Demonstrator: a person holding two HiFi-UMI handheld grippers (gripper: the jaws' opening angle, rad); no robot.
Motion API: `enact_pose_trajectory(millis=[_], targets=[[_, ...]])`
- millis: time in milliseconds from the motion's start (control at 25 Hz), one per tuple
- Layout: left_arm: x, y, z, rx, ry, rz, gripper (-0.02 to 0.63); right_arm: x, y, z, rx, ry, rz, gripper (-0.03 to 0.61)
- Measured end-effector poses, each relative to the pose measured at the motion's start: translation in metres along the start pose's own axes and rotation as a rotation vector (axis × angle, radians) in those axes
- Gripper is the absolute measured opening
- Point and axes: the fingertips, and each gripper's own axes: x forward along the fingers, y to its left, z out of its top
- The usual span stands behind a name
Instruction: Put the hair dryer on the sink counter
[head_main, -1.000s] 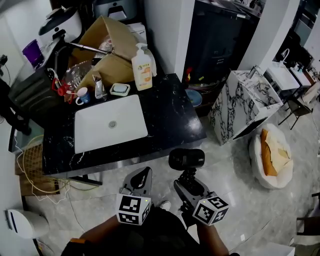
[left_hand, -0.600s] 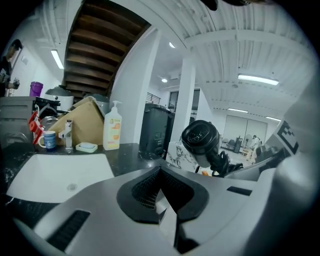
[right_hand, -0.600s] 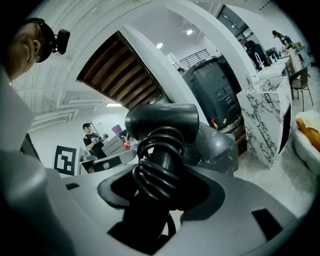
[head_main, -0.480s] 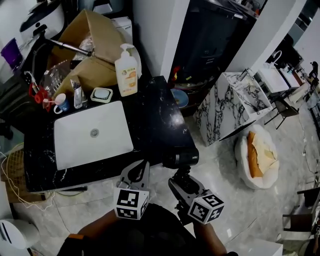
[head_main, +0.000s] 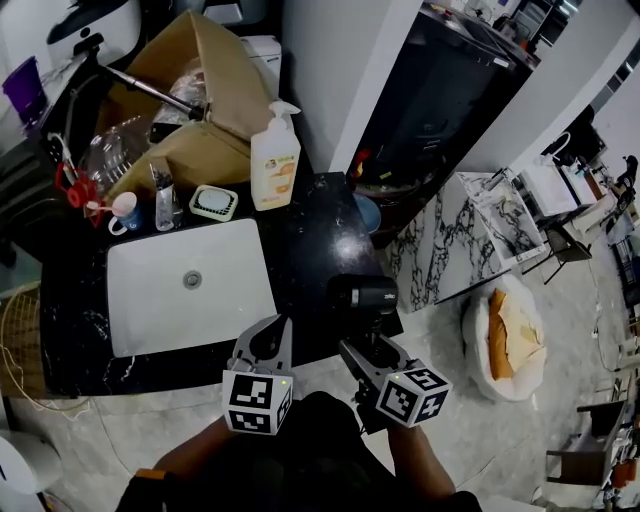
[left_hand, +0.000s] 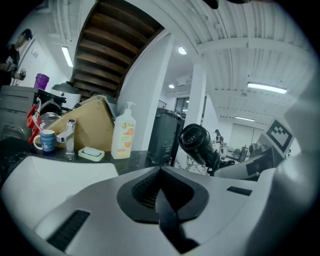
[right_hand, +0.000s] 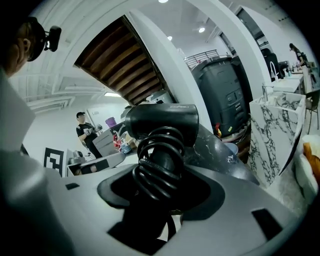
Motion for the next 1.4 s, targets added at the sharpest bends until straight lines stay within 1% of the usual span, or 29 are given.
enact_pose_trajectory(millis=[200,360,560,840,1160,1400], targets=[[0.002,0.02,-0.005,-0.028,0.015,0.047,0.006,0.033,-0.004,0.011,-0.039,0.059,0.006,0.264],[0.009,0.039,-0.006,-0.042,0.026,0.103,0.006,0.064,-0.015,0.025,-0.072,0.108,0.009,0.264],[0.024,0.065,-0.003,-0.046,0.036,0.181,0.006,0.107,-0.033,0.039,-0.097,0.166,0.002,0.264],[0.051,0.096,-0.001,-0.078,0.065,0.27,0.006,0.166,-0.057,0.052,-0.124,0.256,-0.009,0.264],[0.078,0.118,-0.005,-0.115,0.101,0.328,0.006,0.22,-0.079,0.046,-0.153,0.37,-0.044,0.264],[0.091,0.126,-0.006,-0.128,0.115,0.344,0.006,0.239,-0.096,0.045,-0.181,0.411,-0.086,0.264]])
